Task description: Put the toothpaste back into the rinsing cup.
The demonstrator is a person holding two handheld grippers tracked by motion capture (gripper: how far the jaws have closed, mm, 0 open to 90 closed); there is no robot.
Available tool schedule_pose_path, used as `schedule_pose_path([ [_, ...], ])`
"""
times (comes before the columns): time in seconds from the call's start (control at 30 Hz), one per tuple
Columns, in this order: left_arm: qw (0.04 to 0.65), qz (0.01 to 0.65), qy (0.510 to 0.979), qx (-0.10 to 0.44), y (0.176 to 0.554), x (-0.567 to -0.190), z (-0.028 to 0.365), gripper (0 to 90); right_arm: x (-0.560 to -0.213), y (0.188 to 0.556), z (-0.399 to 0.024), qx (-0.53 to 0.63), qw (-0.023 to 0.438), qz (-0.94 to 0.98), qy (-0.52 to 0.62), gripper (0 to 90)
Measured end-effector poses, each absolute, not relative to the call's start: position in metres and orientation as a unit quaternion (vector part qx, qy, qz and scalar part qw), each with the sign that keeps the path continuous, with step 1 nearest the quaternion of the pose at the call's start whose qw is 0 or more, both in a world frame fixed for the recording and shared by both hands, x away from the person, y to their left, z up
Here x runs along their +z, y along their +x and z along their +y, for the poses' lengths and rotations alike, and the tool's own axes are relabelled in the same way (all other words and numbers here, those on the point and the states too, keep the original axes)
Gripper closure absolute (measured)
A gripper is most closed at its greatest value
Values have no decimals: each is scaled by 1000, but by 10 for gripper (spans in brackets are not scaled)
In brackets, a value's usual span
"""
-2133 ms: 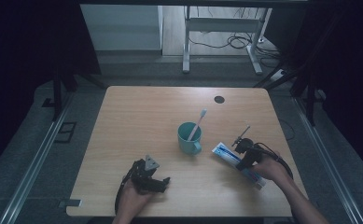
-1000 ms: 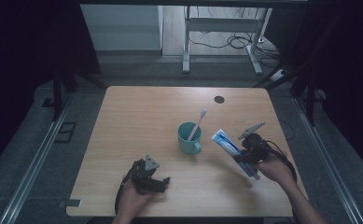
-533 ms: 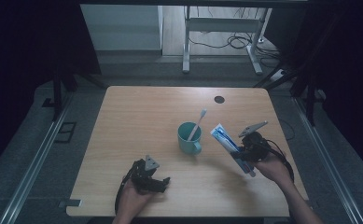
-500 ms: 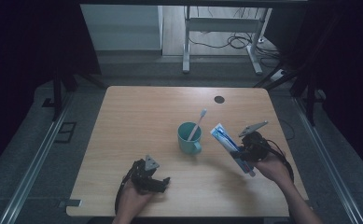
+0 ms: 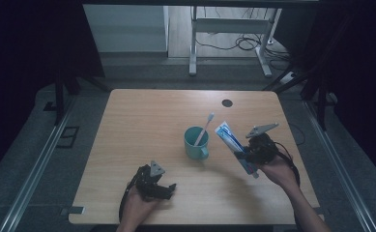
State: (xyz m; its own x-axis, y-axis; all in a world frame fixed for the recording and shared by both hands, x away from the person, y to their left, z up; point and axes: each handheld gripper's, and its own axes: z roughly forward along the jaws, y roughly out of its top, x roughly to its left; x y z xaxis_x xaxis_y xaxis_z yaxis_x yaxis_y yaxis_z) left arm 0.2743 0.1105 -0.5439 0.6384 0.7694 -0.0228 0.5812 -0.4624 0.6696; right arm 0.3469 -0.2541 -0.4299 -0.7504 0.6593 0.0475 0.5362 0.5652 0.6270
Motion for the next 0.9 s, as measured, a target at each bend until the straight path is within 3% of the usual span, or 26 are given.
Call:
schedule_pose_path([
  [0.9,329,400,843,143,274,-544,111,43,-411,353,-239,407,130,844,325,695],
])
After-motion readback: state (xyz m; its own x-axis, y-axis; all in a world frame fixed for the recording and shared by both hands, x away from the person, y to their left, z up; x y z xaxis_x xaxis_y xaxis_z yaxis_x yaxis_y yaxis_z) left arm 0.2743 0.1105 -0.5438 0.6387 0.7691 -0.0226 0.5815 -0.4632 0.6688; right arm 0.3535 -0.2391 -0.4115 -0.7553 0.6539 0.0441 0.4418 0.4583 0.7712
